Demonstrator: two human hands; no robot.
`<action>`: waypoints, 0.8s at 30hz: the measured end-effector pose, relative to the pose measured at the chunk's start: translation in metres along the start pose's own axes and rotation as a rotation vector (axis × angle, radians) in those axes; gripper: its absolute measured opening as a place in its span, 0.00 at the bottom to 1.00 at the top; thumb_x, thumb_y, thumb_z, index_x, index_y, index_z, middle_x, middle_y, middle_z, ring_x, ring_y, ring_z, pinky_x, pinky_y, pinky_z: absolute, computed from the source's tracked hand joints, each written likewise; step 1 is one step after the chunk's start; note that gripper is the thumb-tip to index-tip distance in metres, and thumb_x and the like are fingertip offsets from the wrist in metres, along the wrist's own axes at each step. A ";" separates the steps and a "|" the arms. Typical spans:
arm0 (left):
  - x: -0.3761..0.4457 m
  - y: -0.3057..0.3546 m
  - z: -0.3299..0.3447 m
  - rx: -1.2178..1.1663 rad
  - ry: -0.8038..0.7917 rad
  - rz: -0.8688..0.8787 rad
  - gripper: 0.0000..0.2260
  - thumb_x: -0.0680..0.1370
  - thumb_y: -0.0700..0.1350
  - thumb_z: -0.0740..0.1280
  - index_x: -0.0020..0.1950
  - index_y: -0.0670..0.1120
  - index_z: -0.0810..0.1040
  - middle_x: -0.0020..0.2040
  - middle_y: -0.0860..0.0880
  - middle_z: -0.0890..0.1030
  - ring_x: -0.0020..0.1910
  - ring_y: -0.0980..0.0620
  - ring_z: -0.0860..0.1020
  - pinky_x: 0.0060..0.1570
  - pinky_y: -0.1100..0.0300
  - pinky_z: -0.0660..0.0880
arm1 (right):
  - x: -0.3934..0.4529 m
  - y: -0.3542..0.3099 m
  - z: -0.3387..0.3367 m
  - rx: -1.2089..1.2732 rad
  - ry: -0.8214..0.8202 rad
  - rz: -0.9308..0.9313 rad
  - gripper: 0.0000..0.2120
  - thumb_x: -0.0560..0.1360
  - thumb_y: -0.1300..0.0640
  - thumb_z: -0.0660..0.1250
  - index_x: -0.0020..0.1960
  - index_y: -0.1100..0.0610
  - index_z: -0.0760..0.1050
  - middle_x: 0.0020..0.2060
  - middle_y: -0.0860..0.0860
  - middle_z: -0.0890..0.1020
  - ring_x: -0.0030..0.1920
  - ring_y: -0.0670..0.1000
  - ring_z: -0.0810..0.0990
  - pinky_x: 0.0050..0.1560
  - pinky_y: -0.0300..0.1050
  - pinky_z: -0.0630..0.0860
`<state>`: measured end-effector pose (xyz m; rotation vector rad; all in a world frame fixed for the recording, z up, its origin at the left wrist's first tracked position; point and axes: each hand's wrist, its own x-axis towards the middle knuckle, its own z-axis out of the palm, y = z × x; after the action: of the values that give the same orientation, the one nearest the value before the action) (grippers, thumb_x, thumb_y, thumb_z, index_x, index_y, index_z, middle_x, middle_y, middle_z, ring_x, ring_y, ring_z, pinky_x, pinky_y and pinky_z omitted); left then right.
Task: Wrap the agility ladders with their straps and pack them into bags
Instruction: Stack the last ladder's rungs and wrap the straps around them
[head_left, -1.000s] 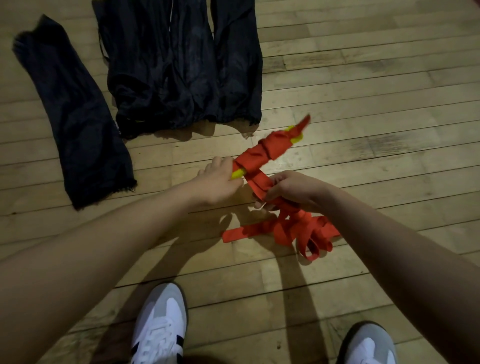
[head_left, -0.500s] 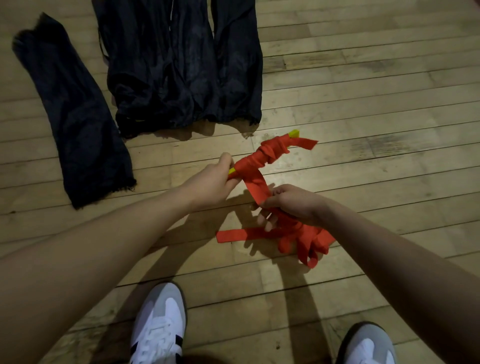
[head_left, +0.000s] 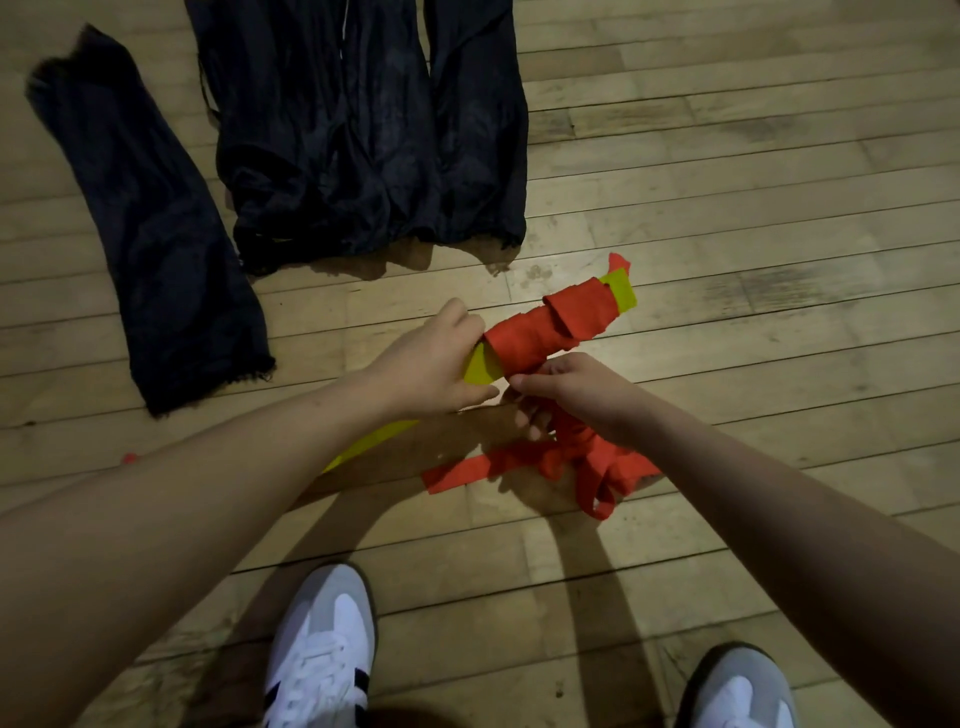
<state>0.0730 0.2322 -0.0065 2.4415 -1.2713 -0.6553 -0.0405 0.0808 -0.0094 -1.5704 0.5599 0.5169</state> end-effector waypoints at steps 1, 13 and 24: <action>0.000 0.000 0.000 -0.074 0.009 -0.042 0.19 0.71 0.52 0.74 0.49 0.43 0.69 0.49 0.50 0.66 0.45 0.49 0.72 0.43 0.56 0.70 | -0.001 0.000 -0.001 -0.006 -0.014 -0.011 0.13 0.80 0.57 0.62 0.51 0.67 0.77 0.32 0.55 0.82 0.29 0.51 0.79 0.36 0.43 0.73; 0.003 0.005 0.014 -0.235 -0.111 -0.301 0.10 0.79 0.47 0.65 0.57 0.49 0.67 0.45 0.46 0.79 0.42 0.48 0.81 0.44 0.45 0.80 | -0.002 -0.005 0.002 0.000 0.018 -0.073 0.10 0.81 0.63 0.60 0.46 0.66 0.77 0.27 0.54 0.76 0.27 0.48 0.73 0.31 0.36 0.72; -0.007 0.014 0.027 0.093 -0.023 -0.329 0.14 0.80 0.47 0.61 0.63 0.47 0.62 0.49 0.45 0.75 0.44 0.47 0.76 0.43 0.51 0.76 | -0.002 0.002 0.009 -0.154 0.032 -0.077 0.09 0.78 0.57 0.65 0.45 0.64 0.76 0.34 0.55 0.77 0.35 0.48 0.76 0.40 0.44 0.75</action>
<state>0.0461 0.2285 -0.0212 2.7578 -0.9326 -0.7222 -0.0435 0.0894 -0.0105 -1.7422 0.4914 0.4868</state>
